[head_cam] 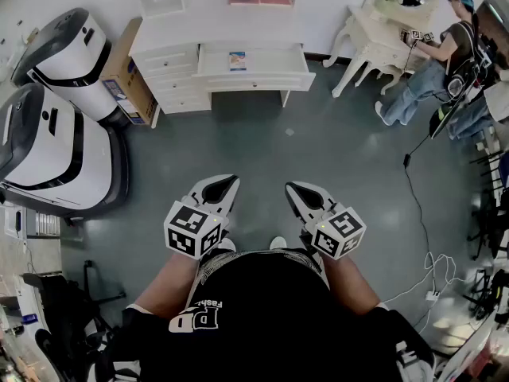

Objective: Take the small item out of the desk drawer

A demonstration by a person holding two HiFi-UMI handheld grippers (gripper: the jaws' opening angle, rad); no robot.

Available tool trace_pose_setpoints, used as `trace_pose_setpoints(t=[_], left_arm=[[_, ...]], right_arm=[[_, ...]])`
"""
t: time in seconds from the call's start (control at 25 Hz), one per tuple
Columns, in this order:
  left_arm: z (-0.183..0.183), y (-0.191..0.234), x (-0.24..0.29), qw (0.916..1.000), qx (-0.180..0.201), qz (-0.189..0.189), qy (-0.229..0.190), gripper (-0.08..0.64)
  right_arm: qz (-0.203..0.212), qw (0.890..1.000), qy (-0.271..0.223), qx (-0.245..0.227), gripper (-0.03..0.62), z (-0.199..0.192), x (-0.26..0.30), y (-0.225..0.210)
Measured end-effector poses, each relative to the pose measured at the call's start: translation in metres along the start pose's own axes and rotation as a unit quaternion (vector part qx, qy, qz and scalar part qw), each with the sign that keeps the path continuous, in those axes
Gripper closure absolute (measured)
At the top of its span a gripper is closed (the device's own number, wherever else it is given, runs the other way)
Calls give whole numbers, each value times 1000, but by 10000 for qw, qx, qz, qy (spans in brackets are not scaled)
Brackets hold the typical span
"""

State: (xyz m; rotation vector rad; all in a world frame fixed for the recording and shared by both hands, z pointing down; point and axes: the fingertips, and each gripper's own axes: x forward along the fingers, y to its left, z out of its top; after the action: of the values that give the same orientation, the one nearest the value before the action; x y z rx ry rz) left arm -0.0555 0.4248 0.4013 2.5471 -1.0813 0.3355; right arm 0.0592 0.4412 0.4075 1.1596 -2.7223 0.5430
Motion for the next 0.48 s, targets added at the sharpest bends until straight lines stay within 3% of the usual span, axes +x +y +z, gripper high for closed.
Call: trace_pose_setpoints(t=[0.48], left_arm=[[1, 4, -6, 10000, 14, -1, -42, 545]], right_arm=[[47, 10000, 10, -30, 586, -1, 5, 9]])
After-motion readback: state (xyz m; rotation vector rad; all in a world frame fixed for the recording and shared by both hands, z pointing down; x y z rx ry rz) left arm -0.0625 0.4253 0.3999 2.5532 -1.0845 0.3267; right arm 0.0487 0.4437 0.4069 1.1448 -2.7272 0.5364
